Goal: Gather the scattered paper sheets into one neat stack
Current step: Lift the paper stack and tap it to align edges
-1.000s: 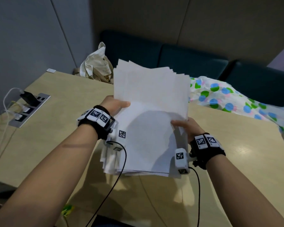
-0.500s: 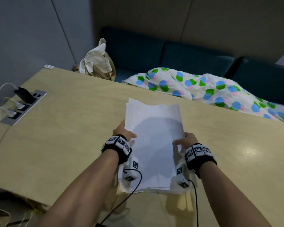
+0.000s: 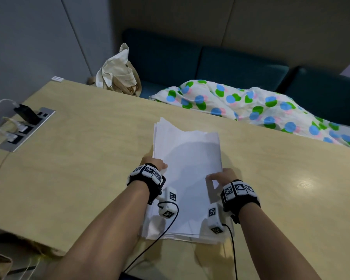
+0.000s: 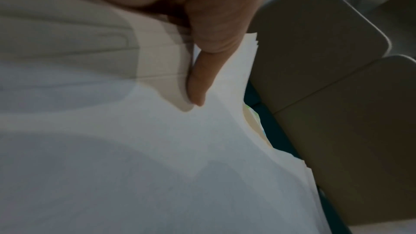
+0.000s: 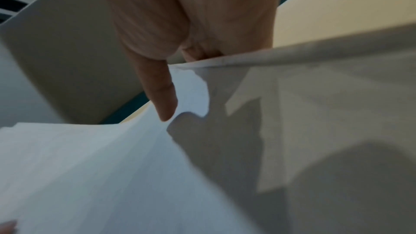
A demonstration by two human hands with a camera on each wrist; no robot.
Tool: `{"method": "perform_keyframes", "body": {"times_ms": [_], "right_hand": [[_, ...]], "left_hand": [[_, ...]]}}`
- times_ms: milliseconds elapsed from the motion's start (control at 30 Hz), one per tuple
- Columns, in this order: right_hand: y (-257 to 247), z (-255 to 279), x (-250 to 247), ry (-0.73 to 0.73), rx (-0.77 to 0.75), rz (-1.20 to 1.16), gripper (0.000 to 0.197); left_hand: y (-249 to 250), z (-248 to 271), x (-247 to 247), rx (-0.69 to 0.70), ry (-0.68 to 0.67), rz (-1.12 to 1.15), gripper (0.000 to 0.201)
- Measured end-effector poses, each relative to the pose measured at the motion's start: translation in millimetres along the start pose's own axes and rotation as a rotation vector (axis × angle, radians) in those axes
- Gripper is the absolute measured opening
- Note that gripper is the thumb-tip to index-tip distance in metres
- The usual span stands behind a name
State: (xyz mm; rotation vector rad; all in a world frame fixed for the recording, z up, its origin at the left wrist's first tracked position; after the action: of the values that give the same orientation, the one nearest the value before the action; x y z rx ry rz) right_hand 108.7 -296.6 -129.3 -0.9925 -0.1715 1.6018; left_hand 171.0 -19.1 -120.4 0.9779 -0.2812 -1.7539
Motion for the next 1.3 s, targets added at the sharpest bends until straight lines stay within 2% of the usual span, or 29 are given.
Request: {"method": "perform_keyframes", "body": {"times_ms": [67,167,300,433,567,767,900,1033,1167,1233,1300], "right_hand": [[-3,5,-7,0.014,-0.015,-0.045,0.032],[-20,19,-25,0.088,-0.101,-0.217,0.033],[-65,47,-62,0.193,-0.387,-0.493,0.033],[-103,86,-91,0.15,-0.62,-0.696,0.046],[-107,106,-96,0.126,-0.686,-0.714,0.06],[-119,118,-102,0.12,-0.668,-0.803,0.076],[-142,127,-111,0.136,-0.66,-0.833,0.066],[-158,138,-115,0.204,-0.658,-0.821,0.054],[-173,156,-134,0.272,-0.768,-0.783,0.046],[-174,156,-138,0.267,-0.805,-0.712,0.046],[-169,156,-138,0.314,-0.811,-0.613,0.055]], "left_hand": [[7,5,0,0.047,-0.016,0.087,0.049],[33,22,-7,0.223,-0.037,0.218,0.038],[84,66,-39,0.466,-0.01,0.456,0.036],[112,96,-70,0.563,-0.022,0.589,0.031],[115,107,-79,0.622,-0.111,0.653,0.05],[130,116,-78,0.708,-0.183,0.583,0.048],[151,124,-75,0.741,-0.21,0.524,0.044],[156,117,-76,0.663,-0.173,0.533,0.046],[157,119,-89,0.686,-0.166,0.584,0.036],[151,118,-93,0.688,-0.178,0.565,0.041],[142,112,-93,0.652,-0.177,0.54,0.051]]}}
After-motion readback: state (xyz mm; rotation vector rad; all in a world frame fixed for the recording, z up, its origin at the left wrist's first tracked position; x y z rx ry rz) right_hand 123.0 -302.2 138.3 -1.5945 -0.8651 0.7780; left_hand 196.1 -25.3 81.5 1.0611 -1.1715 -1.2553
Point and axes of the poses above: each hand's wrist, its own z-axis away from the middle knuckle, its own x-axis out of the palm, y = z × x, the point moved 9 cm from there along -z, towards the middle knuckle, and after that the axes turned 2 degrees about y, right-handed, at the moved point
